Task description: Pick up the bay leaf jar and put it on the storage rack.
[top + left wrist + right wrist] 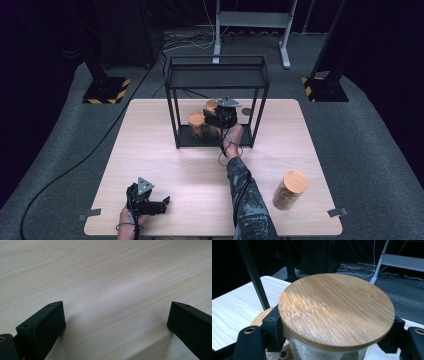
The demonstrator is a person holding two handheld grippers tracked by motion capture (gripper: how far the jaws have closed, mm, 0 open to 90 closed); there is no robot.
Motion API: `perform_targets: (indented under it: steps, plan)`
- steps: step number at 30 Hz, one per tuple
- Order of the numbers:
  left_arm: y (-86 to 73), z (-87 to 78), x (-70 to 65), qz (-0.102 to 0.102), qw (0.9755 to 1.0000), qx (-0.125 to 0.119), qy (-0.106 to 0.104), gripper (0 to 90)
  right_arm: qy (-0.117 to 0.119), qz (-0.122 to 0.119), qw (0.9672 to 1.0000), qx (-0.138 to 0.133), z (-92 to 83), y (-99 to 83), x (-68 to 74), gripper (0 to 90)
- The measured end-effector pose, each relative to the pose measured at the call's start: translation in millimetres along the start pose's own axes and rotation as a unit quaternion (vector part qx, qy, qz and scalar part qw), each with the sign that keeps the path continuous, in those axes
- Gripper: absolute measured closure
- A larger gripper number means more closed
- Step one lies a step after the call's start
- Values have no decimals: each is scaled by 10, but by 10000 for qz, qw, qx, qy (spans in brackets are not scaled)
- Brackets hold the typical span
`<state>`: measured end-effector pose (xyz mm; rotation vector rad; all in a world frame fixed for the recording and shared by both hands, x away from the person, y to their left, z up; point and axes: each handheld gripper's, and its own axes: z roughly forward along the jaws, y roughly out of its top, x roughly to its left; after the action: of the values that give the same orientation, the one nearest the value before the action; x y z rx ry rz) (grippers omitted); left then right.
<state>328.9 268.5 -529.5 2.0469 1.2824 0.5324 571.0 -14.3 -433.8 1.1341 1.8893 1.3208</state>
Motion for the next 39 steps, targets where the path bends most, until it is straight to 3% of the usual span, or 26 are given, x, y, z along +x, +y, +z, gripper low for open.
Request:
perform_targets:
  steps: [9,16,24,39]
  plan:
    - [0,0,0,-1,10000,-1,1,8,20,179,9998,131,-14,17,-4,170]
    - [0,0,-1,-1,10000,-2,0,8,61,397,9969,669,-11,33,-13,32]
    - [0,0,-1,0,10000,-3,0,9,187,548,9929,1038,-110,13,-22,19]
    - [0,-1,-1,1,10000,-2,2,8,352,564,9858,1542,-467,-164,130,0]
